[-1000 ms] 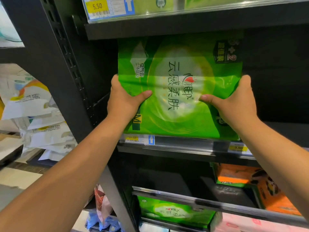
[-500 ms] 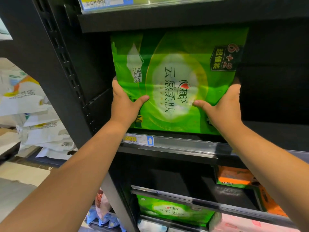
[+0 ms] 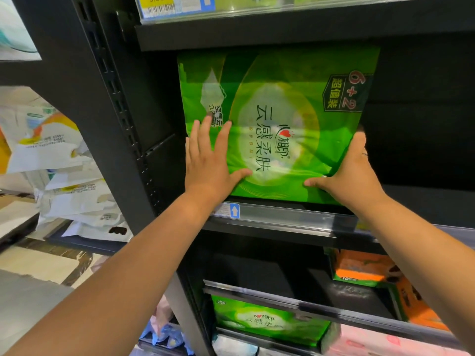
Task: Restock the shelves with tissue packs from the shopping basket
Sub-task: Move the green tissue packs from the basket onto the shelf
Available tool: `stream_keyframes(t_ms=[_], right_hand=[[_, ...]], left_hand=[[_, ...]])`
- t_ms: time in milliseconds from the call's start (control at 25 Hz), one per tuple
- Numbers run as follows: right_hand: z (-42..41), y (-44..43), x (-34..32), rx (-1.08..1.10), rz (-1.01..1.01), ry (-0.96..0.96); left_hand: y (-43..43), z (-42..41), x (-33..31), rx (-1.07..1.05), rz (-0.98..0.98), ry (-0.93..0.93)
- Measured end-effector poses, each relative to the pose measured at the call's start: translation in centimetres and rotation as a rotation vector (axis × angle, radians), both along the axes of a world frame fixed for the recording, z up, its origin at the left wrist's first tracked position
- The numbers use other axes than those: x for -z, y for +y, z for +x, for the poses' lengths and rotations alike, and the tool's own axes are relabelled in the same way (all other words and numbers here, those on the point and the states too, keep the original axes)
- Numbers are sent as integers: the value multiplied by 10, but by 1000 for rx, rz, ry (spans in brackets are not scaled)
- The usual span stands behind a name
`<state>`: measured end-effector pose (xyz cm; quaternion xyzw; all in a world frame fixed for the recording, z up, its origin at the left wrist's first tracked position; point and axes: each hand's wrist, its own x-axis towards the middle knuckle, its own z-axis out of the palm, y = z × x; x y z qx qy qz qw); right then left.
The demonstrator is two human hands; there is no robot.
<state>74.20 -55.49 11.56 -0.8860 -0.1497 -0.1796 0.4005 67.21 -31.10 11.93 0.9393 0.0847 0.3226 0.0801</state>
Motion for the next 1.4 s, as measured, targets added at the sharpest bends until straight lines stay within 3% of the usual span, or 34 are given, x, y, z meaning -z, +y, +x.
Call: stream_keyframes(t_ms=[240,440,640,840,1080,1400], right_hand=[[-1,24,1,77,-46,-26],[-3,41,2,121,-82,-15],[-13,33,-1,158,-168,10],[-42,31,2,213,-248,45],[-90,16,21,290,-490,-89],[-189,-49,78,447,-475,-79]], left_hand=[[4,11,6,-109,148,75],[17,13,11,-121,163,14],[13,5,5,-94,134,72],[8,-12,7,80,118,45],[-19,-29,27,328,127,26],[-90,-85,83,695,130,91]])
